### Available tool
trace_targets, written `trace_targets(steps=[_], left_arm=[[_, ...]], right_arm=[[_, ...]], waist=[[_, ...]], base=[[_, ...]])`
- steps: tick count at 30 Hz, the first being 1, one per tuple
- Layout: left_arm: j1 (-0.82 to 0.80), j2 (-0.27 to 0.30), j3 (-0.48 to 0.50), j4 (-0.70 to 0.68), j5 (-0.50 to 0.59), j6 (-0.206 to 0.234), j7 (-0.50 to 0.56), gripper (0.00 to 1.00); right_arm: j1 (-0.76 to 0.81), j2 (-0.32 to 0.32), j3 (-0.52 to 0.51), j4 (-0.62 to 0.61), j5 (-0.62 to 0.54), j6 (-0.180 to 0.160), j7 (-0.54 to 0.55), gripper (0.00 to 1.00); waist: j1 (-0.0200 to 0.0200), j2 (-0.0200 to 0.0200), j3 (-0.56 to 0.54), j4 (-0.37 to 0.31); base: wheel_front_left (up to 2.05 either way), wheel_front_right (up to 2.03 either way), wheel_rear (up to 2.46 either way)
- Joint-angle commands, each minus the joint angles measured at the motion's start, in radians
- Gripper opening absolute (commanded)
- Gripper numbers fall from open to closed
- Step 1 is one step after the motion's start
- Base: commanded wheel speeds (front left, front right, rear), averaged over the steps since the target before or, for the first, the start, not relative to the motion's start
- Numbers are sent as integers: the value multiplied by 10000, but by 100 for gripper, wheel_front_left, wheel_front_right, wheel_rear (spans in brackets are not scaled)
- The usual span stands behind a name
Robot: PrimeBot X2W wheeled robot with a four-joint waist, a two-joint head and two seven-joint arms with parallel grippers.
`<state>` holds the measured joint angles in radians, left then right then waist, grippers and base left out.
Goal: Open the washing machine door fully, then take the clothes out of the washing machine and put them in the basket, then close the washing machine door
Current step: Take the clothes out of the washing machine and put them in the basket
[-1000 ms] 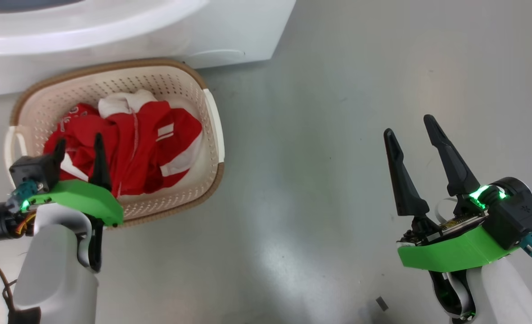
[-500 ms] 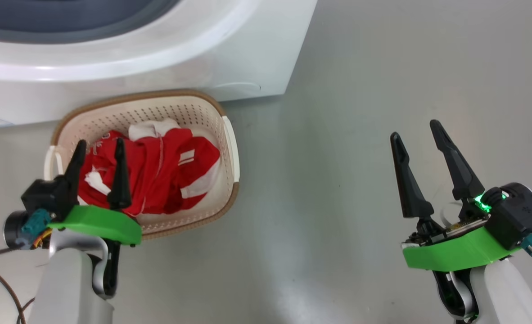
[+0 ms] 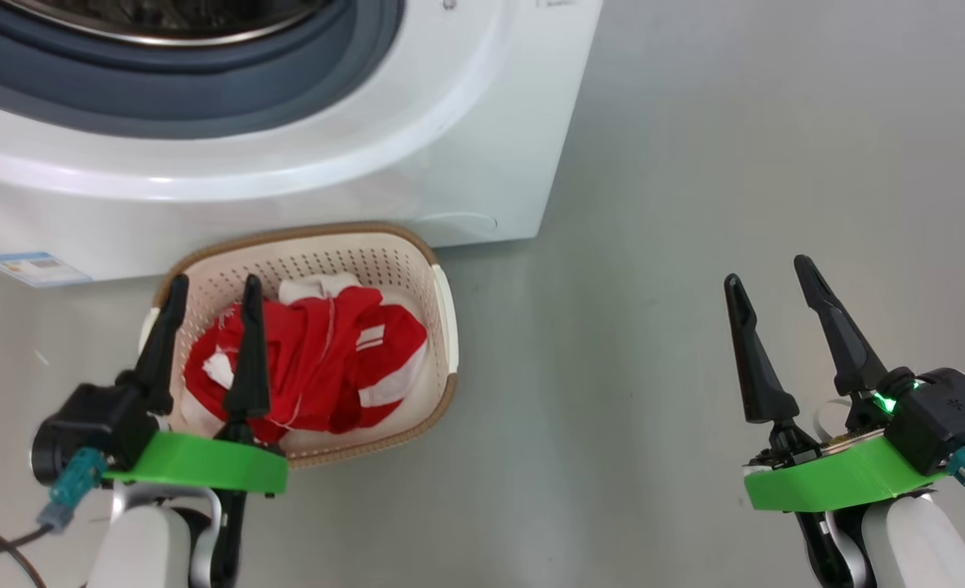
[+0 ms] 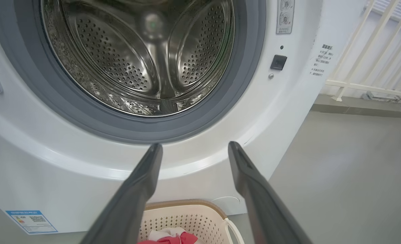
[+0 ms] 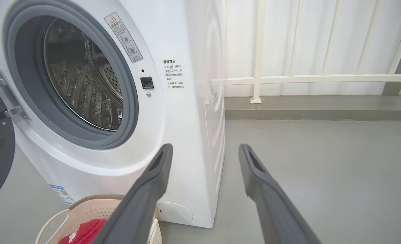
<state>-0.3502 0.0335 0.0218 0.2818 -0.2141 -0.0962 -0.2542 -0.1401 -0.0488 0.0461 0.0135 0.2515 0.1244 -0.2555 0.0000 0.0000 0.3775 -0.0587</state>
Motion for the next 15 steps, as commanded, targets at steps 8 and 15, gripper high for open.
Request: trace_targets(steps=[8,15], left_arm=[[985,169,-97,-1138,-120,324,-76,100],[1730,169,-92,-1400,-188,296,-76,100]], right_arm=[[350,-14,45,-153,-243,63,-63,100],[814,-14,-92,-134,-396,63,-63,100]], waist=[[0,0,-1007,239],[0,0,-1776,265]], base=[[0,0,0],[0,0,0]])
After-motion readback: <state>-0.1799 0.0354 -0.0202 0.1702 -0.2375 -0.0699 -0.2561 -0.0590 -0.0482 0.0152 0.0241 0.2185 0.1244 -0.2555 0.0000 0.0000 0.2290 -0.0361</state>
